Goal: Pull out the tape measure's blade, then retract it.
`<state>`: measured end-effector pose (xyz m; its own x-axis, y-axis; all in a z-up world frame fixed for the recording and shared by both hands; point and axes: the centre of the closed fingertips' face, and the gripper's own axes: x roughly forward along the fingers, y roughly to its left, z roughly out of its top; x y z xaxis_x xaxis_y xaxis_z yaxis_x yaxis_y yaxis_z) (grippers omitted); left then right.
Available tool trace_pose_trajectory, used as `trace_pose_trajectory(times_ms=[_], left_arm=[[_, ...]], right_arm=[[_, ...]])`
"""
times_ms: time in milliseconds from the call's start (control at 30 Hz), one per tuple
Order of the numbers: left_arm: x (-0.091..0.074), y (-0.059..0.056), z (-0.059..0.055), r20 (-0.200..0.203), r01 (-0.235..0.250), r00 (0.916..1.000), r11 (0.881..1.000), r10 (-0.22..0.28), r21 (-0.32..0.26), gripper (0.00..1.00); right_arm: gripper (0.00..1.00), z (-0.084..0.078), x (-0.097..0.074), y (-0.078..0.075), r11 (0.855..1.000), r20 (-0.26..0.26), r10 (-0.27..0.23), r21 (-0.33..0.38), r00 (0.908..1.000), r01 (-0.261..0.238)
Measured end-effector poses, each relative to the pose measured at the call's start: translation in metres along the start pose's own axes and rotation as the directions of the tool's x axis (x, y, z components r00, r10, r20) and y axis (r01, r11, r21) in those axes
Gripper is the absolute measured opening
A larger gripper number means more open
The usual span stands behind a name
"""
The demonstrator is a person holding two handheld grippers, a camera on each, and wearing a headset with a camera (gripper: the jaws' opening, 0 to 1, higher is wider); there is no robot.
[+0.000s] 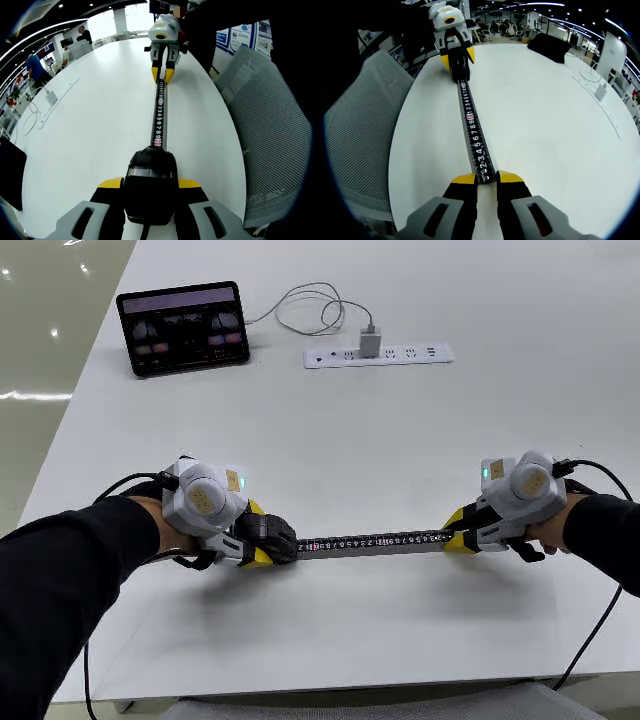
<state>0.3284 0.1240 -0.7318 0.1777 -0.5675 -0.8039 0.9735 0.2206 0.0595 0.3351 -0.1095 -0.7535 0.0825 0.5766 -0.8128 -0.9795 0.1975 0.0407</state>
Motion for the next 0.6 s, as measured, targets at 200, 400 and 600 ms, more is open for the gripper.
trace_pose_trajectory(times_ms=[200,400,600], left_arm=[[0.0003,0.0003,0.0001,0.000,-0.001,1.0000,1.000,0.001,-0.001,0.34],[-0.0007,-0.0016,0.0012,-0.001,0.000,1.0000,1.000,0.000,0.001,0.34],[-0.0004,-0.0015,0.0015,0.000,-0.001,1.0000,1.000,0.001,-0.001,0.34]], right_arm=[[0.09,-0.0024,-0.0020,-0.0010,1.000,-0.004,-0.002,-0.001,1.0000,0.002],[0.09,-0.0049,-0.0034,-0.0018,1.000,-0.005,-0.004,0.002,1.0000,0.004],[0.09,-0.0064,-0.0041,-0.0018,1.000,-0.004,-0.006,0.008,1.0000,0.006]])
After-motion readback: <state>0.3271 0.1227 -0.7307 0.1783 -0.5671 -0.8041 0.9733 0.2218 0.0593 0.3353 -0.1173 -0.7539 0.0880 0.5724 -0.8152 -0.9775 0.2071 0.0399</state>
